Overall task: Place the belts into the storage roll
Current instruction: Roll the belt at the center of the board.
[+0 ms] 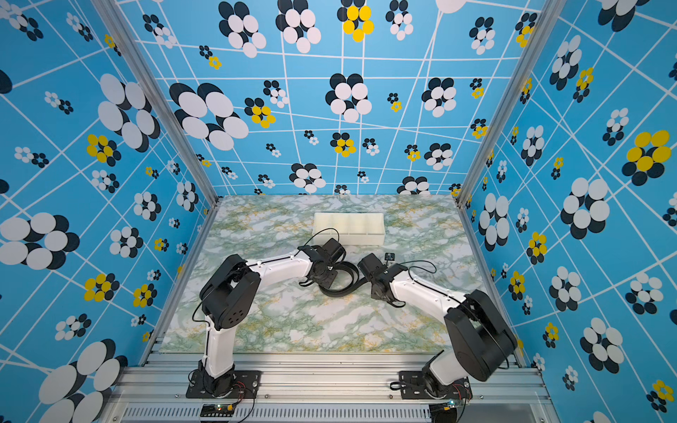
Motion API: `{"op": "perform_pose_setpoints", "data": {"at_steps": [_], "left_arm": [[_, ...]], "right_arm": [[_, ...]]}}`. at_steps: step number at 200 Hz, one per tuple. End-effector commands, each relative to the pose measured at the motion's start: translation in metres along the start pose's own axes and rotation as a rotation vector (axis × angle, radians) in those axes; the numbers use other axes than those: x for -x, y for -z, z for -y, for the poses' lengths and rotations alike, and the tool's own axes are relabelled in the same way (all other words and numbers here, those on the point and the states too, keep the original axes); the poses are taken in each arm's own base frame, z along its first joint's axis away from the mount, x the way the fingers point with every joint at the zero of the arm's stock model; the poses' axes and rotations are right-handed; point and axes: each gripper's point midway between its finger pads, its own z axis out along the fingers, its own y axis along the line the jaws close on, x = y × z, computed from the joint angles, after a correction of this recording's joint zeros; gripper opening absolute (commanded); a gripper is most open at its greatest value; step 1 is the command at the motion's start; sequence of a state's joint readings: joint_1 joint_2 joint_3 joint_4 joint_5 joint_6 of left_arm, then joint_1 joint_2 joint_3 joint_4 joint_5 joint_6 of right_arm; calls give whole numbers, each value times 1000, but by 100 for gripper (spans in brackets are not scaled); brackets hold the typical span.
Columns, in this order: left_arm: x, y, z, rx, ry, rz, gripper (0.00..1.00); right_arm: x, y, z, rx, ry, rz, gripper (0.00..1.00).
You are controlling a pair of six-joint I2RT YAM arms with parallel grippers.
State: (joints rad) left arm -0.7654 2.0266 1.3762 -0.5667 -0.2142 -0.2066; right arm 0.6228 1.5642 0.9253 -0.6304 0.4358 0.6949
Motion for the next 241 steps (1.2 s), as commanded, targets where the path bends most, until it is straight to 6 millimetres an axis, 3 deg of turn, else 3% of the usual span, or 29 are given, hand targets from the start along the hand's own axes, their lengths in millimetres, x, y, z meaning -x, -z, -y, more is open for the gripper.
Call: {"op": "perform_pose_setpoints", "data": {"at_steps": [1, 13, 29, 54, 90, 136, 159, 179, 197, 223, 241], "left_arm": [[-95, -24, 4, 35, -108, -323, 18], [-98, -23, 7, 36, -111, -326, 18], [-100, -24, 9, 32, -105, -325, 18], [-102, -22, 11, 23, -100, -321, 18], [-101, -21, 11, 24, -104, -308, 18], [-104, -29, 14, 16, -109, -320, 18], [-107, -29, 14, 13, -106, -320, 18], [-107, -26, 13, 14, -98, -309, 18], [-109, -25, 13, 12, -93, -307, 18], [-111, -25, 17, 2, -86, -306, 18], [-113, -24, 20, 5, -95, -306, 18]], "right_arm": [[21, -7, -10, -16, -5, 23, 40], [28, -8, -12, -28, -3, 41, 60], [39, -3, -11, -22, -8, 87, 72], [51, 14, 6, -48, -39, 146, 76], [51, 31, 46, -151, -41, 182, 82], [64, 49, 57, -131, -31, 182, 84], [32, 56, 46, 31, -119, 82, 80], [-24, 50, 34, 193, -235, -74, 74], [-59, 49, 18, 346, -344, -163, 68], [-83, 49, 6, 424, -454, -228, 69], [-84, 48, 2, 424, -503, -235, 70]]}}
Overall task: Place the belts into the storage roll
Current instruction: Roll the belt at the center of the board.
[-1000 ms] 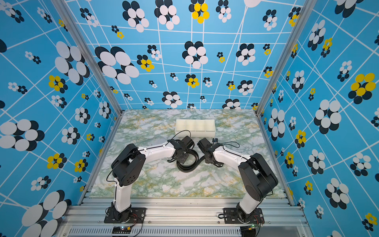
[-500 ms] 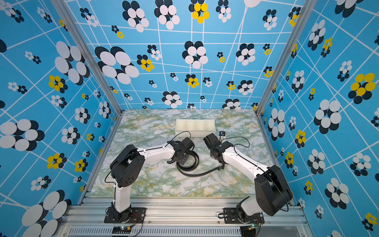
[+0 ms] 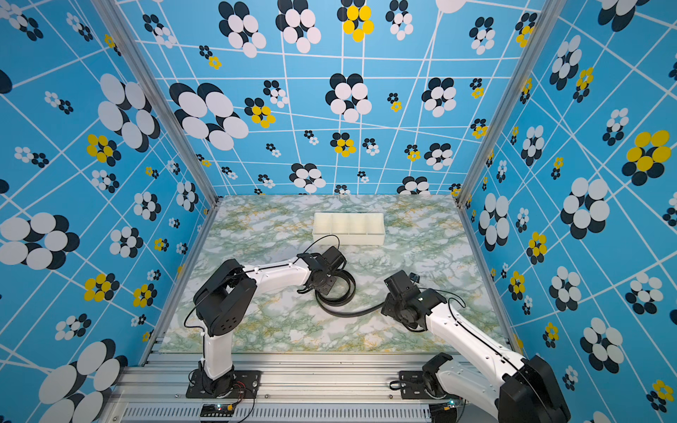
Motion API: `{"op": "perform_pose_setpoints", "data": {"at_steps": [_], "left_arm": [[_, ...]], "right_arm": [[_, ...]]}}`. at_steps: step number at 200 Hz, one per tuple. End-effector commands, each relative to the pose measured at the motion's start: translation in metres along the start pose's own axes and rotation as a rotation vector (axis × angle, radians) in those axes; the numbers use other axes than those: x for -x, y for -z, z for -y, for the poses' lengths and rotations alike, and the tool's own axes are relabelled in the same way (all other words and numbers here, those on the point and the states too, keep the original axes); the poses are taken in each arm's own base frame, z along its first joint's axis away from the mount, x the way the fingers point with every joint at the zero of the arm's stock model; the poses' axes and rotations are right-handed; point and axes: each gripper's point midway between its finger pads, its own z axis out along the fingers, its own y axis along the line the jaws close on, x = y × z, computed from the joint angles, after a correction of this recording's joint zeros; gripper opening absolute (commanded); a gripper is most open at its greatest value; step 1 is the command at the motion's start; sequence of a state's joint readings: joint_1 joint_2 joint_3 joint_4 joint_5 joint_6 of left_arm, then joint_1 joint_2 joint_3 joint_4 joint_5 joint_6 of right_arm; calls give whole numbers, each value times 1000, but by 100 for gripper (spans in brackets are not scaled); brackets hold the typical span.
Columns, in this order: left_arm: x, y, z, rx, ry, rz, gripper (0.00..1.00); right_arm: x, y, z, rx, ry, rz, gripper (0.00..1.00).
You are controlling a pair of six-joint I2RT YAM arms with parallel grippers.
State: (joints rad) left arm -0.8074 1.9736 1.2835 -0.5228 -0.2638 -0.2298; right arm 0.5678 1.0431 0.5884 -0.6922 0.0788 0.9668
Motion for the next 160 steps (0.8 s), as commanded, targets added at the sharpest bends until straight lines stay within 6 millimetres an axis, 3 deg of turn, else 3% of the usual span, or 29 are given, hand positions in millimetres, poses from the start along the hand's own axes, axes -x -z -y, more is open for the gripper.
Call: {"op": "perform_pose_setpoints", "data": {"at_steps": [1, 31, 75, 122, 140, 160], "left_arm": [[-98, -26, 17, -32, -84, -327, 18], [-101, -23, 20, -29, -86, -326, 18], [-103, -18, 23, -36, -56, -307, 18], [-103, -17, 25, -35, -63, -309, 18], [-101, -18, 25, -31, -66, -306, 17], [-100, -20, 24, -22, -74, -311, 18]], "right_arm": [[-8, 2, -26, 120, -152, -50, 70], [3, -7, -60, 309, -271, -20, 71], [5, -24, -46, 190, -302, 13, 69], [10, -41, -43, 115, -267, 29, 60], [15, -48, -42, 69, -223, 44, 50], [19, -55, -35, 1, -189, 61, 24]]}}
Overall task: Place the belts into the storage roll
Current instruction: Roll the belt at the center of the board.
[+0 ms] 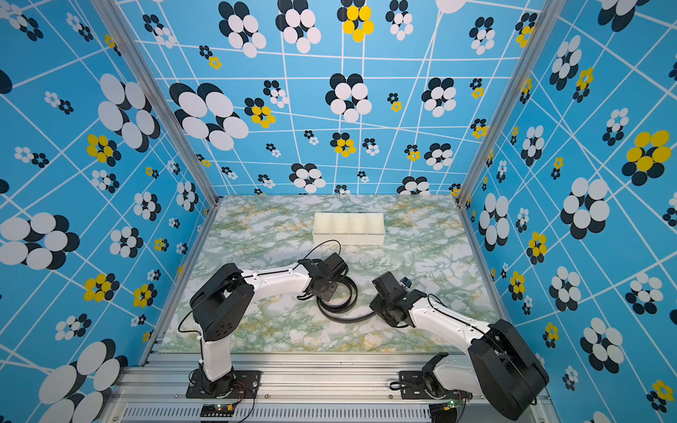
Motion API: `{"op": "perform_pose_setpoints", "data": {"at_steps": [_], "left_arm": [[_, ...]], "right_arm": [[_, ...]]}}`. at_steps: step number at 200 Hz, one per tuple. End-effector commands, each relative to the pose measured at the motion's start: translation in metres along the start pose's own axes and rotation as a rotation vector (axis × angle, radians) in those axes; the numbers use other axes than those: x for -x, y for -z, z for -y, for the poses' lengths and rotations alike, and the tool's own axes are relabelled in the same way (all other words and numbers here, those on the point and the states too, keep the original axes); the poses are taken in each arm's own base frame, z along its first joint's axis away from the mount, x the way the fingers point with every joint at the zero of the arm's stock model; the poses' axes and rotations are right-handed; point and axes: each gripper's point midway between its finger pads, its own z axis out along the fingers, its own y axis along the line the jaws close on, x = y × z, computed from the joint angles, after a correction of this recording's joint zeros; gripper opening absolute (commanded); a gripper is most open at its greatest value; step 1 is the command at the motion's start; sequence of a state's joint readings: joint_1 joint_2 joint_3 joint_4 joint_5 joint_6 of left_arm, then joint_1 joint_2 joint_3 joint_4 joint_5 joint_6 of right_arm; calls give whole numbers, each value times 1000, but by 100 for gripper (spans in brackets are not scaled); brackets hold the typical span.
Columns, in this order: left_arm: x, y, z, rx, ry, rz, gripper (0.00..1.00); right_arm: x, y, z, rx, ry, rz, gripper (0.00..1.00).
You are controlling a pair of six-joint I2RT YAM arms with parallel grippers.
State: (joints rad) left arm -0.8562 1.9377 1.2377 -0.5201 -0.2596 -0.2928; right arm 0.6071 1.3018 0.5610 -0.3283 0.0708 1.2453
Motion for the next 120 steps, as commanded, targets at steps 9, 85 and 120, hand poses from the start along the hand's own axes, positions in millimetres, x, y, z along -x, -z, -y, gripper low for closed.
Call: {"op": "perform_pose_setpoints", "data": {"at_steps": [9, 85, 120], "left_arm": [[-87, -31, 5, 8, -91, -318, 18], [-93, -39, -1, 20, -73, -346, 28], [-99, -43, -10, 24, -64, -363, 28]], "right_arm": [[11, -7, 8, -101, 70, 48, 16], [37, -8, 29, -183, 73, 43, 0], [35, -13, 54, -213, 26, 6, 0]]}}
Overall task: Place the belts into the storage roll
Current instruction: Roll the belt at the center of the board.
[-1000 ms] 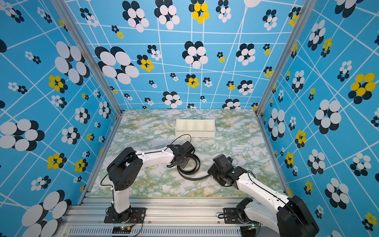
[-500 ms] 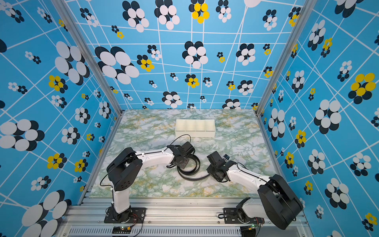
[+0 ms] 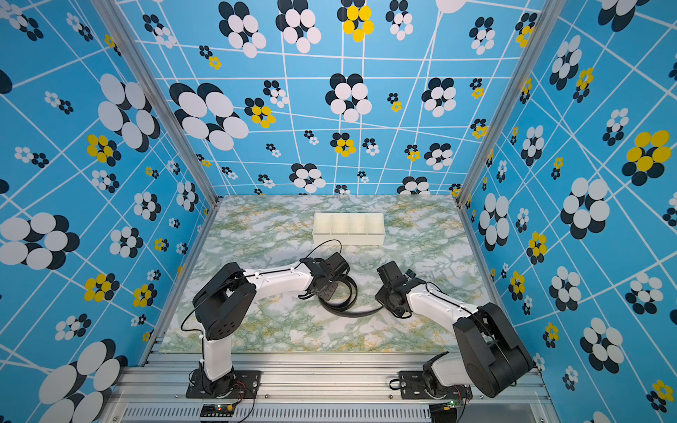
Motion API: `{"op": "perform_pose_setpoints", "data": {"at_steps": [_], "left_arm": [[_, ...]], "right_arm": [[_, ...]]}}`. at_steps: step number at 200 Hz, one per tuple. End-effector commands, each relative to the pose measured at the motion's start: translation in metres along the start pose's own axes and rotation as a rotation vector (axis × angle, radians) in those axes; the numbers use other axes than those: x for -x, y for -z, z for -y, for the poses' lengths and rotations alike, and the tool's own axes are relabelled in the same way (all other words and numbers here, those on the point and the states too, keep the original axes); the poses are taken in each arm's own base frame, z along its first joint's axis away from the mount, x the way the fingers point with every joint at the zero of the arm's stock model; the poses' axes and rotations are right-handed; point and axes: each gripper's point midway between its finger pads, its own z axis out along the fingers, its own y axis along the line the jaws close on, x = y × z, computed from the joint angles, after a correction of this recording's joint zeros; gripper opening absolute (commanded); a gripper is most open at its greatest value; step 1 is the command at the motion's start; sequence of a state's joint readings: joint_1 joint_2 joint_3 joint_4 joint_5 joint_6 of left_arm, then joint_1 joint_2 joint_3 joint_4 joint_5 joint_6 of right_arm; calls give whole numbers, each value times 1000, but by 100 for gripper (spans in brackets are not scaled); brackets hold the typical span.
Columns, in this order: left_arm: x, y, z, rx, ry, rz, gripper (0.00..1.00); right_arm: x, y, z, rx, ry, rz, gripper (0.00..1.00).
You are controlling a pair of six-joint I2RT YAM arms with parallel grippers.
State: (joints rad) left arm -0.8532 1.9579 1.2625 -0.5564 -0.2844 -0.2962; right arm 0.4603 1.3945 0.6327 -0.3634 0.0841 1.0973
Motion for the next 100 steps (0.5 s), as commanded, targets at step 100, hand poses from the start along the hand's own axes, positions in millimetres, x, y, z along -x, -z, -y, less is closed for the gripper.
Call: {"op": "perform_pose_setpoints", "data": {"at_steps": [100], "left_arm": [[-96, -50, -9, -12, -50, -356, 28]], "right_arm": [[-10, 7, 86, -149, -36, -16, 0]]}}
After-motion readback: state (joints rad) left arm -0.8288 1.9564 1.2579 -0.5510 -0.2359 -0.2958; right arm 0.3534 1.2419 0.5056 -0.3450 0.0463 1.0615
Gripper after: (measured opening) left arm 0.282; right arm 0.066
